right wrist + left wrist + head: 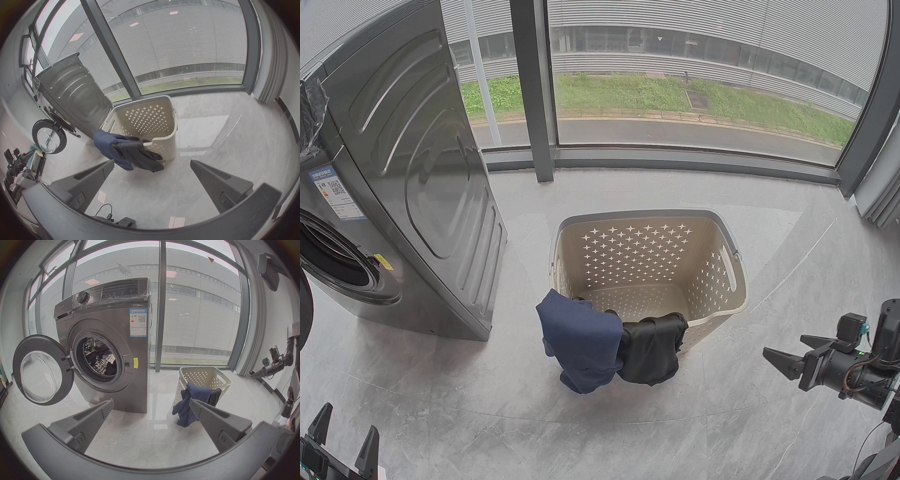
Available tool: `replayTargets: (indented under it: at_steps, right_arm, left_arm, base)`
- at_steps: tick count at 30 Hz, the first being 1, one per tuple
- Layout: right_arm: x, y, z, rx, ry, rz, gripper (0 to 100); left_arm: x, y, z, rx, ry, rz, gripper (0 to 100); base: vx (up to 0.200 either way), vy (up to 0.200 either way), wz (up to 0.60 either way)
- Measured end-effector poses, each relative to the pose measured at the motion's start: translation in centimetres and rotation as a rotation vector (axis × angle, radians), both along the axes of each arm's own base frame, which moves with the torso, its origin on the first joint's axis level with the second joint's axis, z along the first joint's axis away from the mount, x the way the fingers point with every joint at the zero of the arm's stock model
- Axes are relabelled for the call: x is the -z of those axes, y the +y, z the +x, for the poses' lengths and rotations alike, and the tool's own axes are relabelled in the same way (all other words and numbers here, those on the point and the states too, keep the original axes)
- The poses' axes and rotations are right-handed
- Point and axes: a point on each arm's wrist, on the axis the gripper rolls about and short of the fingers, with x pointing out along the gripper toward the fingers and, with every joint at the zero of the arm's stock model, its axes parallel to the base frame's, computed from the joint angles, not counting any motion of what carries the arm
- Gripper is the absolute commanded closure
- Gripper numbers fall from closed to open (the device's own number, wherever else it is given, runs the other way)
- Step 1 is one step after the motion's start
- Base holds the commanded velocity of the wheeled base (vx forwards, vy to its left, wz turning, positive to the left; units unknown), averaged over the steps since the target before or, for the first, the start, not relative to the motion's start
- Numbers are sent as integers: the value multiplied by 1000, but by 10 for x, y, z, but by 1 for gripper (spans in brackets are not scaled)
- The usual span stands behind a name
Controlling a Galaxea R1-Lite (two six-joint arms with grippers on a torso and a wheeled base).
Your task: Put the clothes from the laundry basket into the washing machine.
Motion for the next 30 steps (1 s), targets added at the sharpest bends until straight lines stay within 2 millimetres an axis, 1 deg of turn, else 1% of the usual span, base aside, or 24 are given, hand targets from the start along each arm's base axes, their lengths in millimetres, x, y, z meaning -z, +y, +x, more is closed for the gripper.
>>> replayTargets:
  at_steps: [5,12,15,18,21,25,30]
  right_arm:
    - [13,21,16,-43,55,5,0]
    - [29,47,32,-77,127,-9,0]
    - [36,61,41,-91,149,-18,0]
    - [42,76,50,-105,149,-10,0]
    - [46,89,57,-126,105,18,0]
    - [54,101,62,-147,68,40,0]
    - [69,107,63,-160,104,15,0]
  left_arm:
    - [0,0,0,-3,0,11,0]
    - [0,0,0,-5,0,14,0]
    - [0,0,0,-5,0,15,0]
    - [0,0,0,-5,0,15,0]
    - [0,0,0,-5,0,15,0]
    - [0,0,0,-5,0,15,0]
    - [0,0,0,-5,0,15,0]
  base:
    - [0,0,0]
    - [0,0,0]
    - [0,0,0]
    - [0,0,0]
    - [0,0,0]
    - [0,0,0]
    - [0,0,0]
